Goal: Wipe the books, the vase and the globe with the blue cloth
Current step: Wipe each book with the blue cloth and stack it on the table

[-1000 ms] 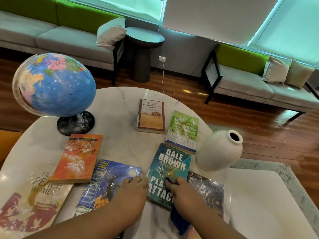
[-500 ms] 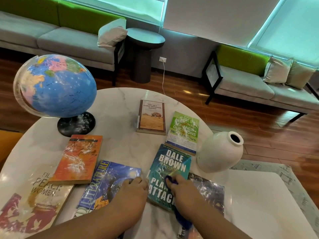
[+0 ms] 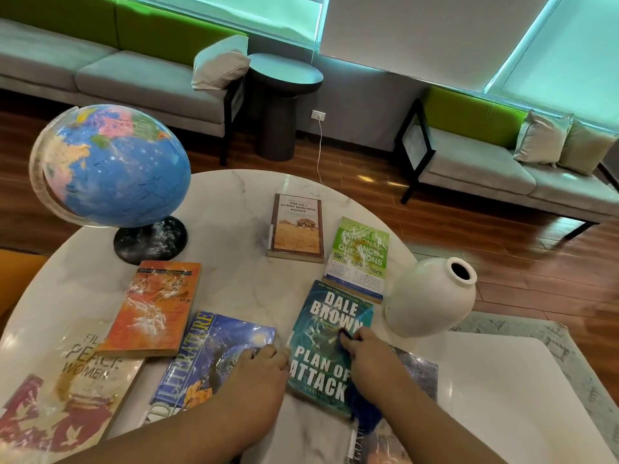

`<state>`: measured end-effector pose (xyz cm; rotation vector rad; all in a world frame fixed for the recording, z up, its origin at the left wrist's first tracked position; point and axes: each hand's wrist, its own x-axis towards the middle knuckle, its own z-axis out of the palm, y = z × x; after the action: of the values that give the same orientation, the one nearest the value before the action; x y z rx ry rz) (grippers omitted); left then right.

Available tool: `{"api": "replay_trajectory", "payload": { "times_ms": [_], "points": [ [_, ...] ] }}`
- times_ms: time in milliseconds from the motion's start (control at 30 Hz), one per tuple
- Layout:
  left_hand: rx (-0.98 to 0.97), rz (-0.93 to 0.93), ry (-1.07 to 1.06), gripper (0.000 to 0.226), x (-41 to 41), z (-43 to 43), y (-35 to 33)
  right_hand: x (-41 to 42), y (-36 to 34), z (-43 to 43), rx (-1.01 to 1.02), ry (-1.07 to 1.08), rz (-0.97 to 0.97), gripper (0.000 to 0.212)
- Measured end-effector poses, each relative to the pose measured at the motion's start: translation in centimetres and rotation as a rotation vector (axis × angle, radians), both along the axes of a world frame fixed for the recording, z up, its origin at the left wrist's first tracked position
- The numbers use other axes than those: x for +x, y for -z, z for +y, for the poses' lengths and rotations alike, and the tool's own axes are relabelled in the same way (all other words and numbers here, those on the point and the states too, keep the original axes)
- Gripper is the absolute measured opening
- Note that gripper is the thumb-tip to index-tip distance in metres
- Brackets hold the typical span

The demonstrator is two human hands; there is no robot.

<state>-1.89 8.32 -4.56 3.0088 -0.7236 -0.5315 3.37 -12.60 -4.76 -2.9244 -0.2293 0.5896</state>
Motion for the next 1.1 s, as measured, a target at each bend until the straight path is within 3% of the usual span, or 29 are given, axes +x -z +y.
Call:
{"api": "replay_trajectory", "payload": {
  "times_ms": [67,200,300,433,567,733,900,1033,1100],
  "points": [
    [0.01,0.001,0.005,0.054,0.0,0.0,0.1,0.0,-0.1,0.7,-0.095,-0.044,-0.048,0.058],
    [-0.007,0.005,0.002,0.055,0.0,0.1,0.2,-1.5,-0.3,1.1,0.061,-0.144,0.066,0.049],
    [-0.009,0.007,-0.001,0.056,0.1,0.1,0.2,0.4,-0.1,-0.3,0.04,-0.045,0.034,0.042],
    [0.032,0.001,0.005,0.056,0.1,-0.1,0.1,0.8,0.0,1.0,-0.054,-0.044,-0.04,0.053],
    [-0.013,-0.02,0.005,0.058,0.1,0.1,0.3,-0.5,-0.1,1.1,0.067,-0.165,0.043,0.037],
    [0.029,-0.024,0.013,0.058,0.2,0.0,-0.2,1.0,-0.3,1.0,-0.019,-0.028,-0.051,0.048],
    [-0.065,-0.096,0.042,0.055,0.1,0.5,1.3,-0.7,-0.1,1.4,0.106,-0.132,0.017,0.032],
    [-0.078,-0.103,0.015,0.054,0.2,0.5,2.0,0.9,-0.5,0.4,0.02,0.003,-0.019,0.04],
    [-0.045,-0.177,-0.004,0.054,0.1,0.4,2.5,0.5,-0.4,1.4,0.015,-0.03,-0.05,0.044]
  ]
}}
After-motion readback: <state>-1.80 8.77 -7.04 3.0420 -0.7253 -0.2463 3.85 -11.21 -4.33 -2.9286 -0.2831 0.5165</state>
